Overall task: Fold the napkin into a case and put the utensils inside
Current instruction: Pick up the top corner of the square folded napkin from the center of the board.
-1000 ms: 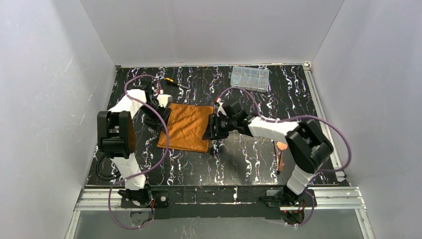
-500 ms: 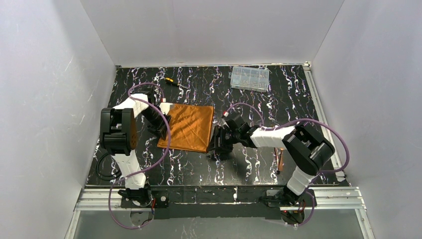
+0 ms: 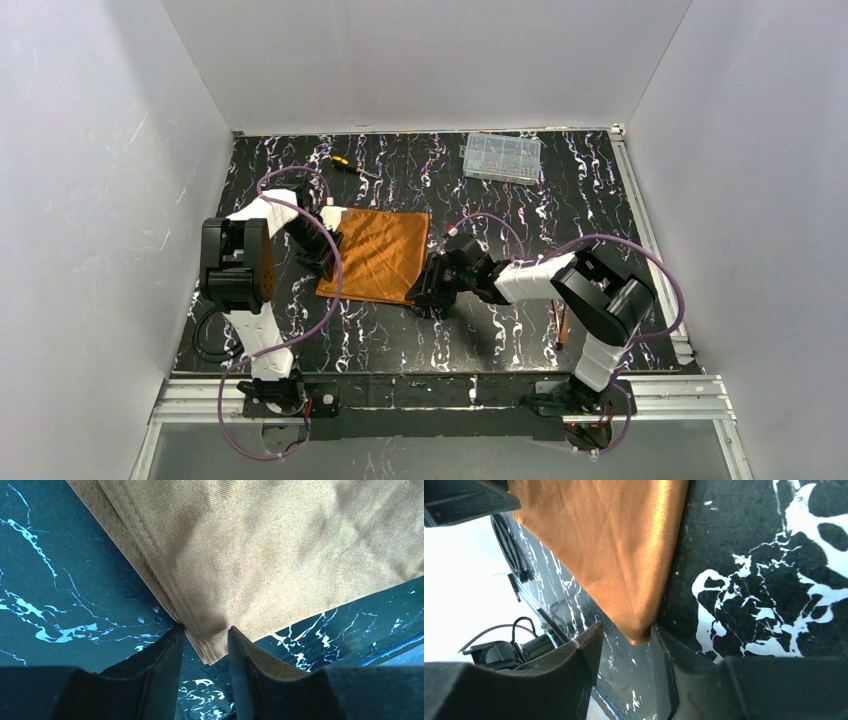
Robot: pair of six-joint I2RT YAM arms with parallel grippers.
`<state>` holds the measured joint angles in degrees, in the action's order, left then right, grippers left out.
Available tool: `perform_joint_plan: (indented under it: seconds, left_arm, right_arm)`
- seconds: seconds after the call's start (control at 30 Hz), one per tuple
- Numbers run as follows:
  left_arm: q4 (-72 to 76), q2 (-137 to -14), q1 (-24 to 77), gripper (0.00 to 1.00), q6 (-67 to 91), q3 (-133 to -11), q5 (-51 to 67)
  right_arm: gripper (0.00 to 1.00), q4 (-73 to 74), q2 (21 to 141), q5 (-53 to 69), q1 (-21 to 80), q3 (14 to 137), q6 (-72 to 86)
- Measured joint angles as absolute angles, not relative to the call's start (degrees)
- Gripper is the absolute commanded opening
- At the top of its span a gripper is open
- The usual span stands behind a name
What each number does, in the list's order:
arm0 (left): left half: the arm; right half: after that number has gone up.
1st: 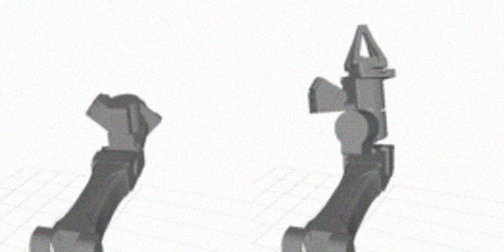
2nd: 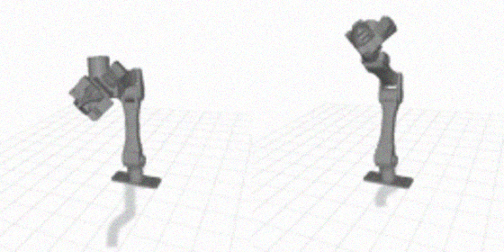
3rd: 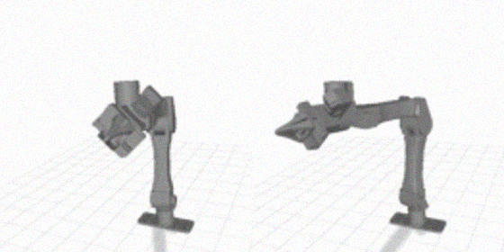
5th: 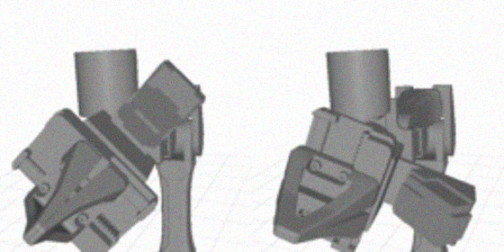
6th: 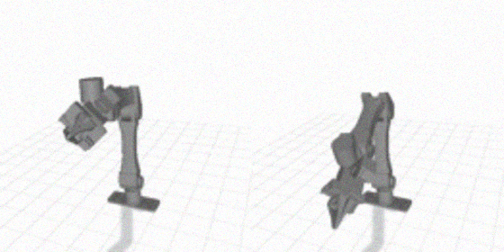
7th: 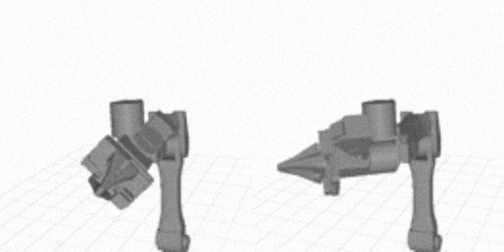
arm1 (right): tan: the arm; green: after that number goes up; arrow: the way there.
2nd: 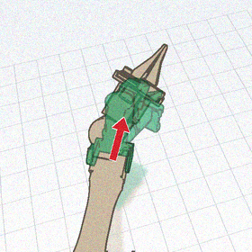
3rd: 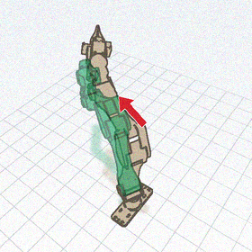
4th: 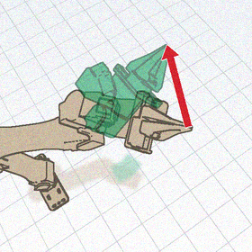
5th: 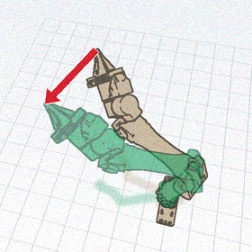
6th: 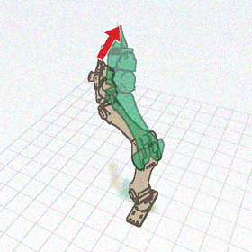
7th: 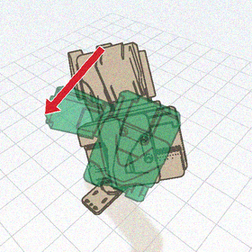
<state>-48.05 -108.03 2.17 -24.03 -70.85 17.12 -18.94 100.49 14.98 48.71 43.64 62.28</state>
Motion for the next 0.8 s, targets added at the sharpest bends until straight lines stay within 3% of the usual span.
perform_joint_plan:
  seconds: [0.17,0.4,0.8]
  left_arm:
    - [-47.94,-107.92,2.17,0.36,-24.18,-70.72,17.12]
    - [-47.33,-107.20,2.17,0.35,-24.67,-69.97,17.08]
    - [-47.97,-106.15,2.74,0.36,-24.73,-69.80,17.96]
  right_arm:
    - [0.22,-18.83,101.10,12.86,49.17,43.64,63.29]
    - [0.03,-17.02,101.14,11.00,49.21,43.72,63.02]
    - [0.01,-10.24,97.51,9.02,48.45,43.40,59.44]
